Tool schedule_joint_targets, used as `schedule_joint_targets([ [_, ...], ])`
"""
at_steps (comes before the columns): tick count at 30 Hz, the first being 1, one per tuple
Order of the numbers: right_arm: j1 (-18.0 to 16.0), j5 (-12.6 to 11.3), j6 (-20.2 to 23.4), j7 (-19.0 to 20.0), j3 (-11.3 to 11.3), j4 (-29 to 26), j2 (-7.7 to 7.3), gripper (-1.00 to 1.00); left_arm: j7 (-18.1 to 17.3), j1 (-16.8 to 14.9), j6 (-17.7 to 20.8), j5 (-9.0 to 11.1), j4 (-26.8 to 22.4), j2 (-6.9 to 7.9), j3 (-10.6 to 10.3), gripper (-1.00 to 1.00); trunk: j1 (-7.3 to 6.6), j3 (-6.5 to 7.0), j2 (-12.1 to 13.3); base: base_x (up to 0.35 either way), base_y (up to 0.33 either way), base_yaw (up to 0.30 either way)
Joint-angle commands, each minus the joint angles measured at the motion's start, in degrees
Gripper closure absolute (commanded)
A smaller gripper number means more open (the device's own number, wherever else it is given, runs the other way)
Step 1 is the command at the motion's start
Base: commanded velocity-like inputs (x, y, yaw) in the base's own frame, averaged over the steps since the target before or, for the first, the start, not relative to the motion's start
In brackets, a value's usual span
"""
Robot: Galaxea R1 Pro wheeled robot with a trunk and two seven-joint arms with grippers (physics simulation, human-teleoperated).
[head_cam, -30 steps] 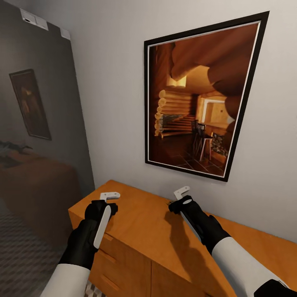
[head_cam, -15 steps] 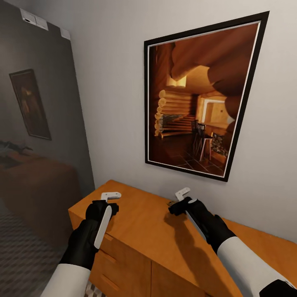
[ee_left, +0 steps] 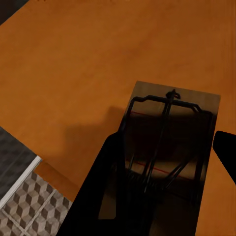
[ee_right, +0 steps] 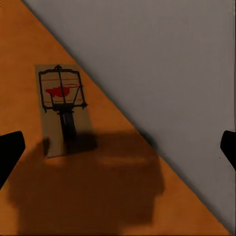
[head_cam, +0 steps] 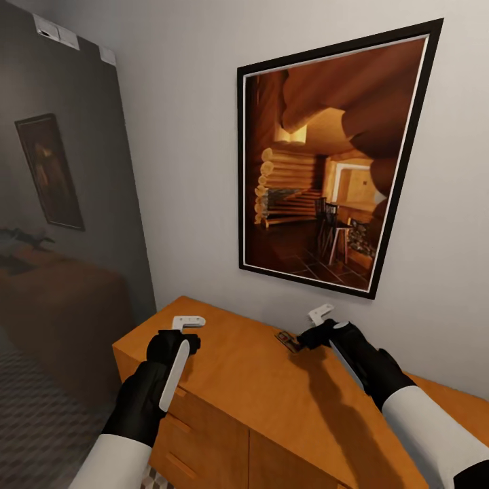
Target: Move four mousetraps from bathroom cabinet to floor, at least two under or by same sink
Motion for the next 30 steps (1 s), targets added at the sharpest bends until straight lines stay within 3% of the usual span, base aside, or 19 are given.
schedule_joint_targets([
  [1, -0.06, 0.03, 0.27, 1.05, 0.04, -0.10, -0.31, -1.00, 0.52, -0.05, 0.18, 0.49, -0.04, 0.00, -0.07, 1.00, 0.01, -0.09, -0.07, 0.000, 0.000, 0.000],
  [3, -0.10, 0.14, 0.27, 4.03, -0.22, -0.14, -0.83, -1.00, 0.52, -0.05, 0.18, 0.49, -0.04, 0.00, -0.05, 1.00, 0.01, -0.09, -0.07, 0.000, 0.000, 0.000],
  [8, -0.12, 0.36, 0.27, 5.86, -0.28, -0.14, -0.96, -1.00, 0.51, -0.05, 0.18, 0.49, -0.04, 0.00, -0.04, 1.00, 0.01, -0.09, -0.07, 0.000, 0.000, 0.000],
  [19, -0.14, 0.92, 0.27, 6.73, 0.12, -0.11, 0.70, -1.00, 0.54, -0.05, 0.18, 0.49, 0.02, 0.00, -0.10, 1.00, 0.01, -0.09, -0.07, 0.000, 0.000, 0.000],
  [30, -0.14, 1.56, 0.27, 6.82, 0.04, -0.09, 1.03, -1.00, 0.56, -0.05, 0.18, 0.49, 0.05, 0.00, -0.07, 1.00, 0.01, -0.09, -0.07, 0.090, -0.081, 0.000],
])
